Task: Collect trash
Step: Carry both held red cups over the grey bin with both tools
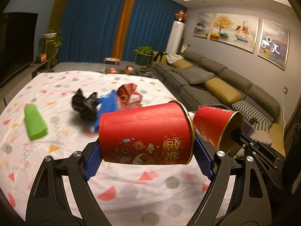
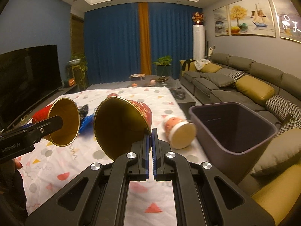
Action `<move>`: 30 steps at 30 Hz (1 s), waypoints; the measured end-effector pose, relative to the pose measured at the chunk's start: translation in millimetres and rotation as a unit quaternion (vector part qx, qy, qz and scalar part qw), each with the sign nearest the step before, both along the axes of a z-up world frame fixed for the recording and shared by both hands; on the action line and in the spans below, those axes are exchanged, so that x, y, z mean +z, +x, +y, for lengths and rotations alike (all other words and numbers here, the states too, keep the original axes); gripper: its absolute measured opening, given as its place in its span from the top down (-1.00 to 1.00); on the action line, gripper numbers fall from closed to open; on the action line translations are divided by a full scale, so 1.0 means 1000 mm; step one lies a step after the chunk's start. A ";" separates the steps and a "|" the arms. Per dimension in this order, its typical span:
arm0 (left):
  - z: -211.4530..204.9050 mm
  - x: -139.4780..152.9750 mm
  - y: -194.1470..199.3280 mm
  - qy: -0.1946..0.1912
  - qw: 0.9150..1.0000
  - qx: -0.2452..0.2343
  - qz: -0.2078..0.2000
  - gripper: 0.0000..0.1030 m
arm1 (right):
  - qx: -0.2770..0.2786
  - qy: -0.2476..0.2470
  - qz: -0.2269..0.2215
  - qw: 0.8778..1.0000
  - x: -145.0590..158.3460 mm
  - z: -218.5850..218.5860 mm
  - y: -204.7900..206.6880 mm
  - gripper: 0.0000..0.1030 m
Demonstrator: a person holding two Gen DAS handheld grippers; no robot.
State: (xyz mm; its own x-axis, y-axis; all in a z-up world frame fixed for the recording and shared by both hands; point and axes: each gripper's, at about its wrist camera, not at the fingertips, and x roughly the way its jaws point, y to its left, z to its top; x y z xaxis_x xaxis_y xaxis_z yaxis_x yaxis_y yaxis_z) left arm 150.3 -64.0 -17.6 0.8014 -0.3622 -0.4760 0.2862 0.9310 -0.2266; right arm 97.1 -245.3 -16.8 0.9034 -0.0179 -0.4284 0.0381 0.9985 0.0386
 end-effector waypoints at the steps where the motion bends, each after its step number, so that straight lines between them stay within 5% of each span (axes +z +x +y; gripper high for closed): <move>1: -0.005 0.001 0.001 0.001 1.000 -0.004 -0.002 -0.61 | -0.004 0.001 -0.002 1.000 0.001 -0.004 -0.001 0.92; 30: -0.196 0.017 0.048 0.003 0.986 -0.166 -0.034 -0.61 | -0.158 0.029 -0.028 0.987 0.011 -0.140 -0.014 0.92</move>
State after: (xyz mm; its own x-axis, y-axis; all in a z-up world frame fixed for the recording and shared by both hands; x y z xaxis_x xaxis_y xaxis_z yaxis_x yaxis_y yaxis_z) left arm 198.5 -260.2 -0.6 0.6694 -0.6069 -0.4285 0.5894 0.7849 -0.1910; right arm 83.3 -385.4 -6.0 0.8788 -0.2789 -0.3872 0.3429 0.9334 0.1060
